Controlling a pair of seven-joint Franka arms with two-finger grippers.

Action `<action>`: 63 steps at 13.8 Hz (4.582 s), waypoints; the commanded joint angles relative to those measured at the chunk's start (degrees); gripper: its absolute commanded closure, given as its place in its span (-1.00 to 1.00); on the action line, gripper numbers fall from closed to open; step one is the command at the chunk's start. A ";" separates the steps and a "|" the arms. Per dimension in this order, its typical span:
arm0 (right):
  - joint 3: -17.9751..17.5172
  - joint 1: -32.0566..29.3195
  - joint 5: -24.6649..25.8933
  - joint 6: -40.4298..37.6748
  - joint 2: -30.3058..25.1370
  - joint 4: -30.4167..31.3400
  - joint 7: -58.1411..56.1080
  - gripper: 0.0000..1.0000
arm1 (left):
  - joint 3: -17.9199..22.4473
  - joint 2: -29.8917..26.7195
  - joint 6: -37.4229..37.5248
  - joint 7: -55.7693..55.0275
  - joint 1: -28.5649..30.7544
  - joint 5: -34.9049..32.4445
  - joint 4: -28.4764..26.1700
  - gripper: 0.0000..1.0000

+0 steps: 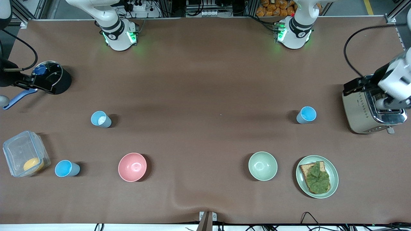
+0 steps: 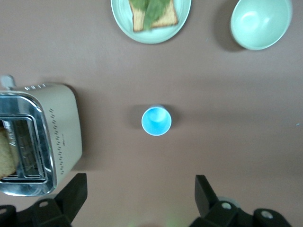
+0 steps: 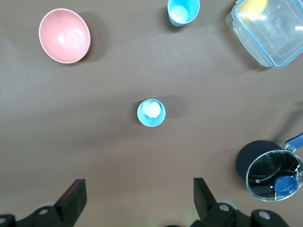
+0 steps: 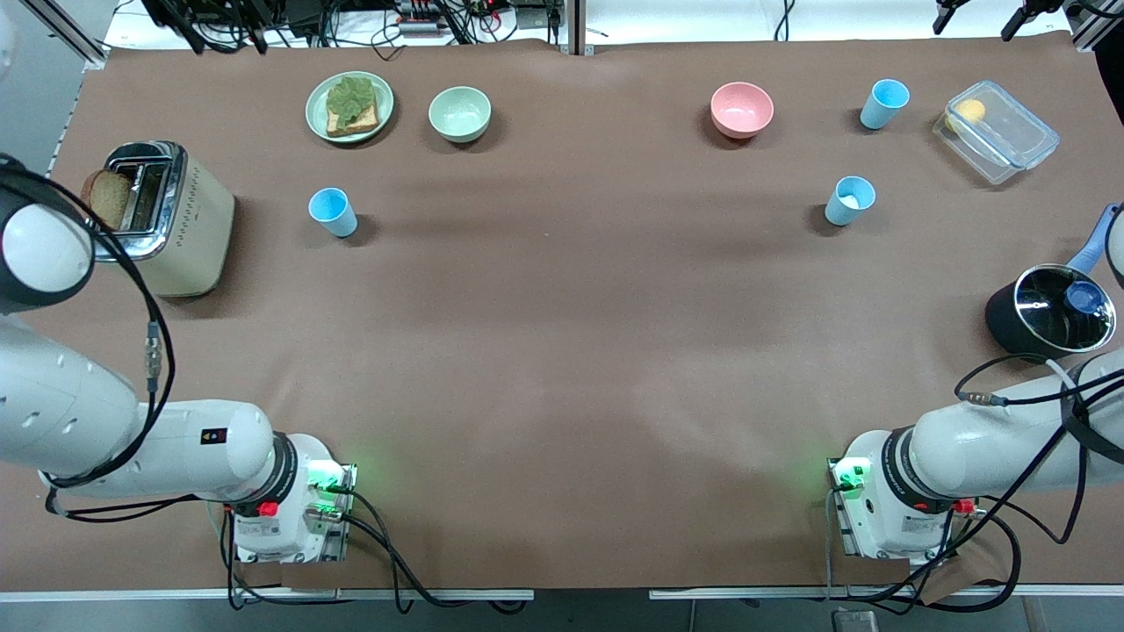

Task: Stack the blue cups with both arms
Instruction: 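Reach the left gripper toward the blue cup beside the toaster, then grasp the blue cup with the left gripper while the right gripper grasps another, then carry both blue cups toward the table middle with both grippers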

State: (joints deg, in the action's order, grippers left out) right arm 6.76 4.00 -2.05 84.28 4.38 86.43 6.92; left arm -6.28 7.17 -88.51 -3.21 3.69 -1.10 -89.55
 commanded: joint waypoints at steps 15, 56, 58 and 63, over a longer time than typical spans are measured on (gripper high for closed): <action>0.18 -0.04 0.29 0.27 1.84 0.75 -0.16 -1.00 | -0.05 3.54 -39.01 0.58 2.81 0.66 -36.75 -1.00; 0.01 11.81 -8.73 26.83 20.84 15.89 12.22 1.00 | -5.14 8.22 -26.80 -3.46 3.17 0.74 -15.57 1.00; 0.01 16.54 -14.62 27.07 21.46 13.95 16.43 1.00 | -5.76 8.22 -26.63 -4.25 3.17 0.83 -15.30 1.00; 0.01 29.73 -18.51 29.79 27.86 5.87 30.84 1.00 | -7.34 8.39 -26.54 -7.51 2.99 0.83 -14.51 1.00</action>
State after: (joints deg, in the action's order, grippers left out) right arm 5.86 29.34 -18.33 113.41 28.07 97.57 32.78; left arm -13.36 16.06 -116.53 -9.31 6.74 -1.10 -104.86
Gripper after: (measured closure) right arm 0.969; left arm 0.969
